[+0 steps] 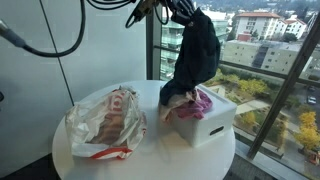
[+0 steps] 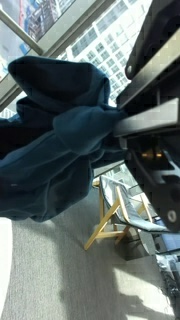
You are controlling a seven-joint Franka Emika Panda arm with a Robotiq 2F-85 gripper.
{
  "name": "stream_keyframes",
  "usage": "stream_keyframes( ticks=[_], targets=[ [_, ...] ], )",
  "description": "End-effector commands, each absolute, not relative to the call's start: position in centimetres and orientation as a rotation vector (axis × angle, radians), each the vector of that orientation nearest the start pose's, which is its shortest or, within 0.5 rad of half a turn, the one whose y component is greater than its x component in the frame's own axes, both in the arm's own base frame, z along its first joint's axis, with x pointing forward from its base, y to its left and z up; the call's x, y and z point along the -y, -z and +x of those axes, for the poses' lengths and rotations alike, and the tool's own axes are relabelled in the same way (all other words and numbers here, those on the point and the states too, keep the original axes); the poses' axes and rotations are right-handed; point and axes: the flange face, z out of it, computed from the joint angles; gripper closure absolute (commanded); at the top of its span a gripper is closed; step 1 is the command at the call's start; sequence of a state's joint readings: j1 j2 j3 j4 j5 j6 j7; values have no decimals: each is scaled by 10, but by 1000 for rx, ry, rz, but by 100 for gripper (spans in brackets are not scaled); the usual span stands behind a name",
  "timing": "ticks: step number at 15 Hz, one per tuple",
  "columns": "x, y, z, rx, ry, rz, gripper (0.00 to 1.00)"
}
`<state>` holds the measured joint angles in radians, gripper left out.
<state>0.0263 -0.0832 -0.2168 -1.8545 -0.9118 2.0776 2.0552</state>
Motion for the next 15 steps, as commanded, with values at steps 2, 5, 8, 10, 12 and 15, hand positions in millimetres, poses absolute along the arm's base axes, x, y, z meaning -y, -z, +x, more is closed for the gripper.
stream_keyframes(
  ticks=[2, 5, 8, 10, 12, 15],
  targets=[
    [107, -649, 465, -2478, 1516, -1620, 98],
    [82, -679, 413, -2452, 1554, -1529, 98],
    [58, -709, 366, -2406, 1601, -1475, 98],
    [42, -727, 345, -2366, 1644, -1444, 98],
    [26, -743, 335, -2343, 1691, -1402, 98],
    [3, -753, 332, -2266, 1709, -1439, 98]
  ],
)
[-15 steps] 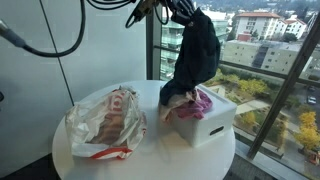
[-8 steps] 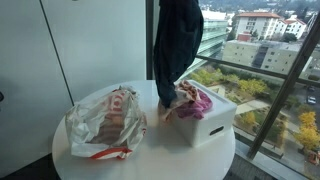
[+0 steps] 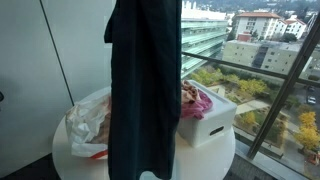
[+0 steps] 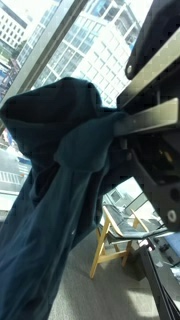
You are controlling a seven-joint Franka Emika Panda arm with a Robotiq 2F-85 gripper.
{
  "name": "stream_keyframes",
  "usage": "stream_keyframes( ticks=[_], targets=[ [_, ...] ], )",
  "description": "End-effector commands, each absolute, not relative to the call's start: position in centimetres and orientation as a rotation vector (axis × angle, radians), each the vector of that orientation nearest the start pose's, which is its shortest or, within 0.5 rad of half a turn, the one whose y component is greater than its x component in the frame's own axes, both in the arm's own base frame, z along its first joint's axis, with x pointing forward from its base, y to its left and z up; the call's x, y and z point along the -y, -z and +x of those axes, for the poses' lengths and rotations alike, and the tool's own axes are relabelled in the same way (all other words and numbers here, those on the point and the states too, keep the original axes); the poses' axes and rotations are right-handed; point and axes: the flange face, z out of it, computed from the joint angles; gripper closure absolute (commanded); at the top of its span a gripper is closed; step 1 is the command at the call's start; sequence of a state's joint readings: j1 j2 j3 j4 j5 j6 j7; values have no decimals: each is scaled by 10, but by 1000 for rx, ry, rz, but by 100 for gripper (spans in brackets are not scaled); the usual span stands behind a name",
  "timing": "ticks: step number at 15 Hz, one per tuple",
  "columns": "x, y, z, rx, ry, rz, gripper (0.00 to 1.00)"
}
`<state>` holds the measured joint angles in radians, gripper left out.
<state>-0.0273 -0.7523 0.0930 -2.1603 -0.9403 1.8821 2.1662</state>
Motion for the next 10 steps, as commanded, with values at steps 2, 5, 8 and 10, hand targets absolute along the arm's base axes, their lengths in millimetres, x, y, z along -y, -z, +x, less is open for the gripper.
stream_keyframes(
  ticks=[2, 5, 8, 10],
  targets=[
    [-15, -750, 339, -2193, 1714, -1514, 98],
    [-36, -745, 351, -2086, 1704, -1580, 98],
    [-45, -748, 359, -1984, 1638, -1614, 98],
    [-49, -747, 362, -1933, 1584, -1643, 98]
  ],
)
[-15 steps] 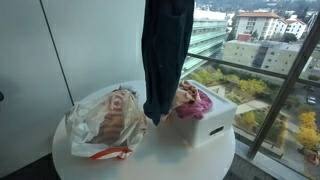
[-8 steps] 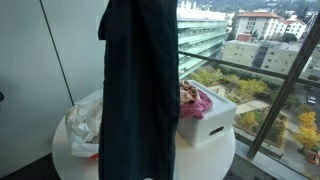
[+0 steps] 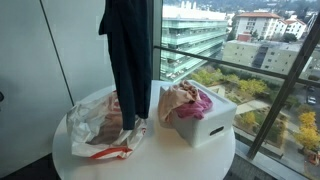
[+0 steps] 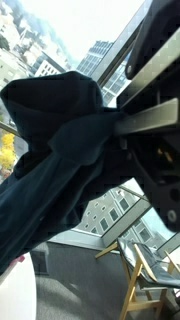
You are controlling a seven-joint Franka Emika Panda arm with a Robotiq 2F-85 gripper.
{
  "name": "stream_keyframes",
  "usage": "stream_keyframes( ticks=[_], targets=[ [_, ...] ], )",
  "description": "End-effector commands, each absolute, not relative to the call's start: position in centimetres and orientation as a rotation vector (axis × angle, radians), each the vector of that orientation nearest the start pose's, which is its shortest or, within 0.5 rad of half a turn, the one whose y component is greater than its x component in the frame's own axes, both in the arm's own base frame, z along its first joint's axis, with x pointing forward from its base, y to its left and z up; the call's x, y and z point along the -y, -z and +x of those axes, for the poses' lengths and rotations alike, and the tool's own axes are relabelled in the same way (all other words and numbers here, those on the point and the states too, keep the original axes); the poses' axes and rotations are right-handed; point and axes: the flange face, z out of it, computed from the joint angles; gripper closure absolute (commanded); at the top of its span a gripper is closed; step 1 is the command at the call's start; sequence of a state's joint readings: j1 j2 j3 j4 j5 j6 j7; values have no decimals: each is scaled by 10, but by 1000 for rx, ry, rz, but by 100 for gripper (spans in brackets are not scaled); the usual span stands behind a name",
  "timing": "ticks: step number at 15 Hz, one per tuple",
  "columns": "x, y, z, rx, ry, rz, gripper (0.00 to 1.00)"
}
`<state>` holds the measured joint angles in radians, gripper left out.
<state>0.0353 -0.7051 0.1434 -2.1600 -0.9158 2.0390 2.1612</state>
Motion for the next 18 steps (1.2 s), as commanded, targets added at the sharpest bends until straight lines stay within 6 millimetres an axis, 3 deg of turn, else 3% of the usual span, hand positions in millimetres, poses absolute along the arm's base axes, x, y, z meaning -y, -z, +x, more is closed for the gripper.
stream_keyframes(
  ticks=[1, 12, 18],
  targets=[
    [-51, -747, 364, -1918, 1562, -1657, 98],
    [-95, -742, 358, -1651, 1397, -1926, 98],
    [-92, -732, 370, -1585, 1290, -2017, 98]
  ],
)
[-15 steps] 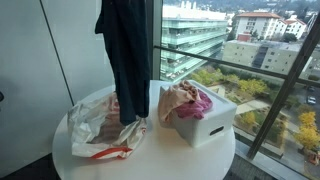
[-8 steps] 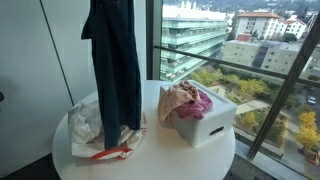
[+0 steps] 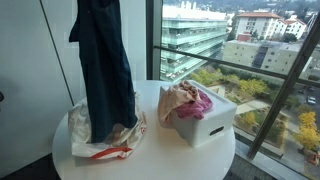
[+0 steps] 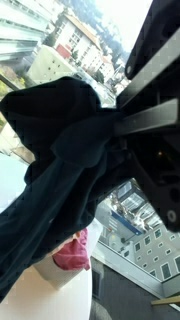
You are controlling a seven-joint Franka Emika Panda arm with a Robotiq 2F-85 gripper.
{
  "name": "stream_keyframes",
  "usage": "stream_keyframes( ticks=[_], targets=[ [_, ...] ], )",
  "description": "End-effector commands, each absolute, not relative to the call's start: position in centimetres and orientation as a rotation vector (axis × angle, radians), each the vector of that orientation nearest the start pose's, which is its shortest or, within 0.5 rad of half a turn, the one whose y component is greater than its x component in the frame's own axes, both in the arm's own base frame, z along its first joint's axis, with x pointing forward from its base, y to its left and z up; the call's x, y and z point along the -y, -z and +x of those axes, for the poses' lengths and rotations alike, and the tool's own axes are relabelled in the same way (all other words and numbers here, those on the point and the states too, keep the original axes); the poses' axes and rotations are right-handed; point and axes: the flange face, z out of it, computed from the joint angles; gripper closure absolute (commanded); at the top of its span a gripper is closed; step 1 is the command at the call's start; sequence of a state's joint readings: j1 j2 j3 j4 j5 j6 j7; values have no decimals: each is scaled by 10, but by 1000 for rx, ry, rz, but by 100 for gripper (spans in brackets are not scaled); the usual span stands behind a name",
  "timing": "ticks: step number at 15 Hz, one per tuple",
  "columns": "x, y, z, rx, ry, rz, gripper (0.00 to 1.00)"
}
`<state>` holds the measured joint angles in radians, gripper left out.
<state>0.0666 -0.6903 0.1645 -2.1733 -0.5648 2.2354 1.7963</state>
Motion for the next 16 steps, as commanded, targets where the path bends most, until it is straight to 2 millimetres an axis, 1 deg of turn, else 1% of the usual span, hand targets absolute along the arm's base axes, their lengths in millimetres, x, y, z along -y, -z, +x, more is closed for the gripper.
stream_keyframes(
  ticks=[1, 3, 7, 10, 14, 16],
  targets=[
    [-88, -728, 372, -1578, 1267, -2031, 98],
    [-80, -717, 379, -1551, 1196, -2077, 98],
    [-62, -688, 391, -1498, 1052, -2170, 98],
    [-51, -668, 395, -1487, 978, -2230, 98],
    [-24, -646, 401, -1536, 876, -2279, 98],
    [-12, -628, 406, -1542, 786, -2342, 98]
  ],
)
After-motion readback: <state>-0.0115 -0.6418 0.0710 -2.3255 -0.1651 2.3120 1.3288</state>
